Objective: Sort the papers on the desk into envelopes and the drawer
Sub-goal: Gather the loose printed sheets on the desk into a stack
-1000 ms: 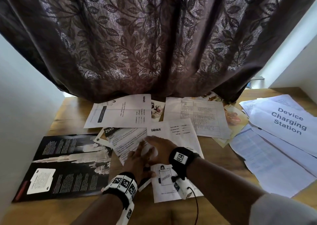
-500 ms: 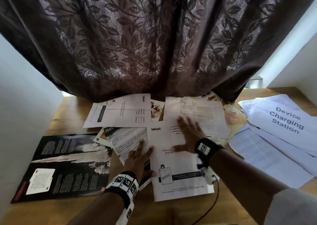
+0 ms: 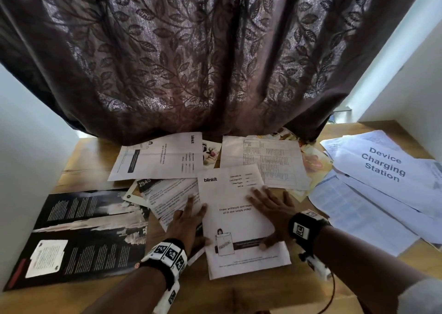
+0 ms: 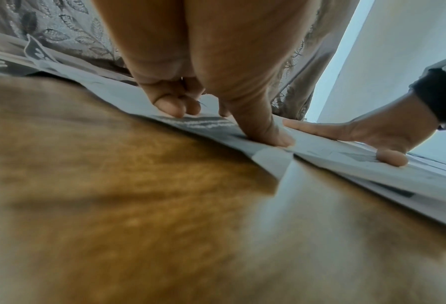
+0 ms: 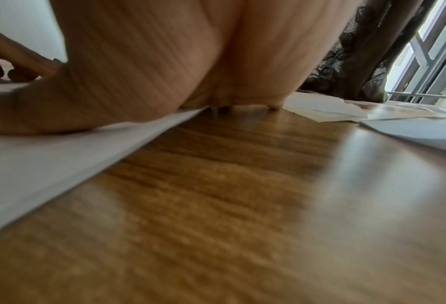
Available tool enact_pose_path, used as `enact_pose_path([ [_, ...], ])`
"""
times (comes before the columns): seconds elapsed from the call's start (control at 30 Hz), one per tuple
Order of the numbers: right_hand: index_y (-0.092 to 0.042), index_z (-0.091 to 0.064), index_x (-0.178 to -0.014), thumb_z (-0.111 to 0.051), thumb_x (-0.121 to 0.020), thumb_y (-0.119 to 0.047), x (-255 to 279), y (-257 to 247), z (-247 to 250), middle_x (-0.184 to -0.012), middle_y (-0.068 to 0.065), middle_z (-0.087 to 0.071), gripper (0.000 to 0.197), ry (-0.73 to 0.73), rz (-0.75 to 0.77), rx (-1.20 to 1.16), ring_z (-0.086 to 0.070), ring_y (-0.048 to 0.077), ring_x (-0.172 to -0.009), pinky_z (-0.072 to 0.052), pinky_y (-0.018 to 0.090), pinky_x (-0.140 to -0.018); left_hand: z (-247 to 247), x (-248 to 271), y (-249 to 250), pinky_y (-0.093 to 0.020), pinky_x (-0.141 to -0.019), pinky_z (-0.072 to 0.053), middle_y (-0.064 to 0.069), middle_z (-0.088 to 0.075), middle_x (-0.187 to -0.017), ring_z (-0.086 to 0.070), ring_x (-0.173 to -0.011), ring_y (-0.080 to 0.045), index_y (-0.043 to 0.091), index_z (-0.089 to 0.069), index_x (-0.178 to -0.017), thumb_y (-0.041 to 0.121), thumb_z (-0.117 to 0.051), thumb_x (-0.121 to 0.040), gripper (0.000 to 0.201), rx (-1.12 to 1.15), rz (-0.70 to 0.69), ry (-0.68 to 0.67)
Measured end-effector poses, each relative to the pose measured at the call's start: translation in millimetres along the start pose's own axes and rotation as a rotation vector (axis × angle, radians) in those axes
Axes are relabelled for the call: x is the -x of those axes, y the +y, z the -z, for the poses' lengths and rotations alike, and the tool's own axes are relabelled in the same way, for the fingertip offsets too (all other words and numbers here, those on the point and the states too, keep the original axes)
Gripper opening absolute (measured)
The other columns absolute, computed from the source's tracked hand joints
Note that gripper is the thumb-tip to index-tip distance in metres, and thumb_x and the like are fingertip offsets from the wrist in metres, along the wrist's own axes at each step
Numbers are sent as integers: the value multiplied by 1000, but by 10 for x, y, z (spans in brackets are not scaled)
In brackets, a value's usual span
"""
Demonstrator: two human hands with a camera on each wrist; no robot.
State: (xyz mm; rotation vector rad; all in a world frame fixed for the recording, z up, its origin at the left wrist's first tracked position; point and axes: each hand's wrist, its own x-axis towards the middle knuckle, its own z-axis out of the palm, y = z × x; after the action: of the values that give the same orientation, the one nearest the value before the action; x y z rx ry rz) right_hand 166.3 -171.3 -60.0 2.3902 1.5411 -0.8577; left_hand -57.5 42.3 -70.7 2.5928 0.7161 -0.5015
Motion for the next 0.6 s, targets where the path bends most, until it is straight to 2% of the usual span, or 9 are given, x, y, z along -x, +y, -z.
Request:
enact_pose_path([
  [0.1, -50, 34, -145, -56, -50, -97, 12, 32, -17, -156, -14, 41, 139, 5, 5, 7, 39, 22, -144, 23, 65, -112, 102, 39, 79, -52, -120, -15, 0, 30, -159, 1, -149, -36, 39, 3, -155, 57, -67, -82, 102, -48, 31, -56],
  [0.2, -50, 35, -143, -56, -49, -98, -2, 18, -22, -155, -14, 43, 140, -5, 6, 7, 41, 22, -143, 23, 65, -112, 181, 38, 286, -53, -119, -13, -4, 18, -163, -1, -149, -35, 28, -1, -156, 63, -66, -79, 108, -165, 32, -24],
  [0.3, -49, 38, -142, -54, -47, -99, -9, 31, -13, -153, -14, 45, 141, -21, 4, 9, 42, 22, -141, 23, 66, -111, 134, -34, 688, -51, -120, -12, -6, 20, -163, -1, -149, -35, 21, 5, -156, 61, -68, -78, 114, -178, -92, 3],
  [0.37, -48, 41, -140, -52, -46, -101, -19, 29, -19, -152, -13, 47, 142, -31, 5, 29, 42, 23, -141, 23, 66, -111, 49, -93, 985, -47, -122, -10, -5, 19, -163, 1, -150, -32, 17, 6, -156, 56, -74, -76, 120, -190, -201, -27],
  [0.43, -47, 47, -134, -50, -47, -101, -26, 42, -29, -151, -12, 49, 141, -40, 1, 57, 43, 23, -141, 22, 67, -112, -63, -128, 1178, -46, -122, -3, -5, 20, -163, 8, -150, -31, 13, 10, -155, 55, -77, -73, 127, -219, -240, -75],
  [0.5, -48, 48, -131, -51, -48, -100, -29, 45, -36, -149, -13, 51, 139, -28, 4, 58, 43, 23, -141, 20, 69, -112, -173, -136, 1155, -47, -122, 6, -6, 25, -161, 17, -149, -31, 12, 17, -154, 64, -75, -70, 135, -243, -251, -105],
  [0.6, -49, 41, -139, -52, -49, -100, -19, 60, -47, -150, -15, 49, 139, -7, 24, 25, 42, 23, -142, 18, 70, -111, -203, -78, 839, -49, -121, 12, -7, 36, -157, 31, -145, -29, 13, 29, -149, 84, -66, -58, 149, -264, -305, -121],
])
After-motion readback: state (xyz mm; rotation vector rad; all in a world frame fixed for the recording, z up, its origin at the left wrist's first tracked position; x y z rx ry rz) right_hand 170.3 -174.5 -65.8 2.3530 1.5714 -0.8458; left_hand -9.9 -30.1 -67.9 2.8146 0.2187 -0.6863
